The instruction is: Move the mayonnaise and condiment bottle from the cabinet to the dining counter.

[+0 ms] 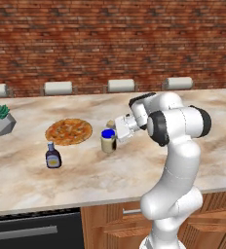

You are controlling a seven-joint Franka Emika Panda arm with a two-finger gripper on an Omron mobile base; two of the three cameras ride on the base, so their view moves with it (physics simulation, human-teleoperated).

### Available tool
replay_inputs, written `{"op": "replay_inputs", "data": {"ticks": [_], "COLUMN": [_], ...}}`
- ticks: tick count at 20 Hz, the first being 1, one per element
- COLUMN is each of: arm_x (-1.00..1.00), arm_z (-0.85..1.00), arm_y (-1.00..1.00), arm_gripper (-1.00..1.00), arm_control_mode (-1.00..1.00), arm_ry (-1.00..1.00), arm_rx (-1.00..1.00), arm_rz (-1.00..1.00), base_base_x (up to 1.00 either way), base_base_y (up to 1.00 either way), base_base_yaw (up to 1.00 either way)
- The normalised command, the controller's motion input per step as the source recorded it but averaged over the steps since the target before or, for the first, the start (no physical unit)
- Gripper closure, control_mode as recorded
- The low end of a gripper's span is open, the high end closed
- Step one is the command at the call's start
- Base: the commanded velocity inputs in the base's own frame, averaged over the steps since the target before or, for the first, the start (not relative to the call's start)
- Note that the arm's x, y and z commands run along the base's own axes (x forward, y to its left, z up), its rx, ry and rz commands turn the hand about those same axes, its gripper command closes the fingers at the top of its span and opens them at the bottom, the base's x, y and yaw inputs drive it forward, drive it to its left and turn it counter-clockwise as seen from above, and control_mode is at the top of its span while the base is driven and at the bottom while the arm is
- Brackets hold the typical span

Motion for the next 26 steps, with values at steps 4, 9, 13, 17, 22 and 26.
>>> {"op": "replay_inputs", "data": {"ticks": [4, 9, 13, 17, 22, 26], "arm_x": [0.33, 0.16, -0.41, -0.96, -0.6, -0.18], "arm_z": [-0.37, -0.37, -0.37, -0.34, -0.35, -0.32], "arm_y": [0.0, 0.0, 0.0, 0.0, 0.0, 0.0], "arm_gripper": [1.0, 1.0, 1.0, 1.0, 1.0, -1.0], "arm_control_mode": [-1.0, -1.0, -1.0, -1.0, -1.0, -1.0], "arm_ry": [0.02, 0.0, 0.0, -0.04, -0.04, -0.03], "arm_rx": [0.0, 0.0, 0.0, 0.0, 0.0, 0.0], "arm_rz": [0.0, 0.0, 0.0, 0.0, 0.0, 0.0], "base_base_x": [0.0, 0.0, 0.0, 0.0, 0.0, 0.0], "base_base_y": [0.0, 0.0, 0.0, 0.0, 0.0, 0.0], "base_base_yaw": [0.0, 0.0, 0.0, 0.0, 0.0, 0.0]}}
